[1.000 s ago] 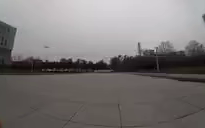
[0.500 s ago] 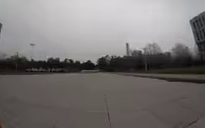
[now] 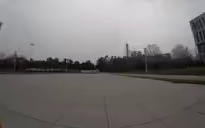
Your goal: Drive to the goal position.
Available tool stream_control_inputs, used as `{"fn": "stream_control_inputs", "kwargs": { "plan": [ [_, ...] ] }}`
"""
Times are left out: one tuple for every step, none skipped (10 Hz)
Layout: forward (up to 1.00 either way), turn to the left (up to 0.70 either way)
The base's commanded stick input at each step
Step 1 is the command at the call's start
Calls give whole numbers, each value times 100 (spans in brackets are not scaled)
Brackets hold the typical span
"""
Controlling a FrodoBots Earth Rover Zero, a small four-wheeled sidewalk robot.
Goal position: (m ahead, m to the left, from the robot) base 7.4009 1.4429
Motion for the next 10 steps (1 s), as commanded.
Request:
{"fn": "stream_control_inputs", "kwargs": {
  "plan": [
    [70, -1],
    [70, -1],
    [70, -1],
    [70, -1],
    [70, -1],
    [70, -1],
    [70, -1],
    [70, -1],
    [70, -1],
    [70, -1]
  ]
}}
